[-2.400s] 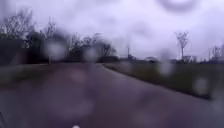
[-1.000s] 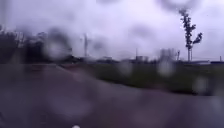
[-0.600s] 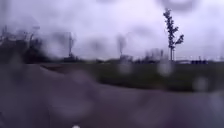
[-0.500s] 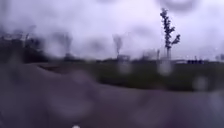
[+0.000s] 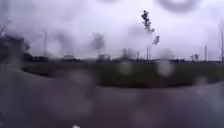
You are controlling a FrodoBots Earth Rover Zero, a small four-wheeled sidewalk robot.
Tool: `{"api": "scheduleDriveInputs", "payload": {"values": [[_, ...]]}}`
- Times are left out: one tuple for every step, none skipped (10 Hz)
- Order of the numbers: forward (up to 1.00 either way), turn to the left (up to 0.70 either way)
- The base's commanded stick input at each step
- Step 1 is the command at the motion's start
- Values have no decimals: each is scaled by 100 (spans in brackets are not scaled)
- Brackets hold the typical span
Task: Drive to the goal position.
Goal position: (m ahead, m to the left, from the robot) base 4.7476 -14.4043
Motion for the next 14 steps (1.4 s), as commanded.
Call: {"api": "scheduleDriveInputs", "payload": {"values": [[0,-70],[0,-70],[0,-70],[0,-70],[0,-70],[0,-70],[0,-70],[0,-70],[0,-70],[0,-70],[0,-70],[0,-70],[0,-70],[0,-70]]}}
